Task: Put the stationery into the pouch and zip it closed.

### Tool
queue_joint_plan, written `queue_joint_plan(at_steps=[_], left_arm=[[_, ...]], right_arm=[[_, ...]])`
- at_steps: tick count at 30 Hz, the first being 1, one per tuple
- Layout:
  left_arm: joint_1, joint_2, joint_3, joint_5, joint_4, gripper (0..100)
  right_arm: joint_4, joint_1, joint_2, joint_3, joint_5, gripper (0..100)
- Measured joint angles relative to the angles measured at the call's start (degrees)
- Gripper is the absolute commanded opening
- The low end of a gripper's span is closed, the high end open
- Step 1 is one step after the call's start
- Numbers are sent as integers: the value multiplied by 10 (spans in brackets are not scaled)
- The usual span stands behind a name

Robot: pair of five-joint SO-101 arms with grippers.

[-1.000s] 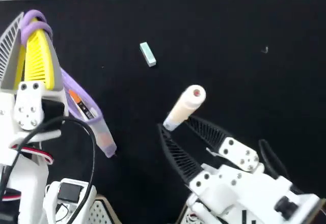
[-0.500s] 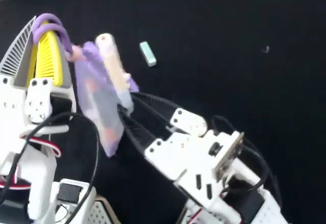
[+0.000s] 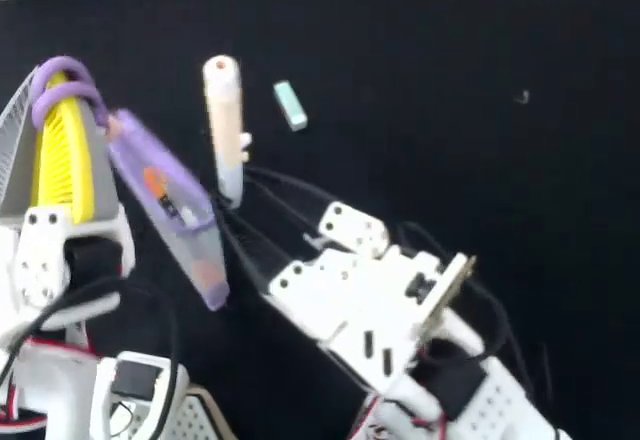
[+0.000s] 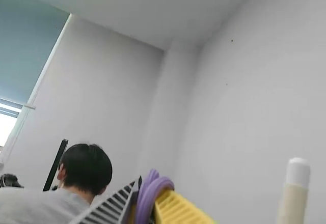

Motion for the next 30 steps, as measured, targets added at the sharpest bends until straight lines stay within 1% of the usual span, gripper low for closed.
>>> queue_joint_plan(at_steps=[3,6,9,16,30], left_arm=[[0,-16,12,0,0,29],[0,-20,21,-8,0,29],[0,-20,24,-11,0,29],[0,-19,25,-11,0,29],[0,-19,25,-11,0,29]], right_arm=[[-49,0,35,25,-22,11],[-73,1,55,29,-28,11],[-76,-1,62,30,-31,11],[-80,-35,62,50,-32,11],[-80,-37,62,71,-32,11]])
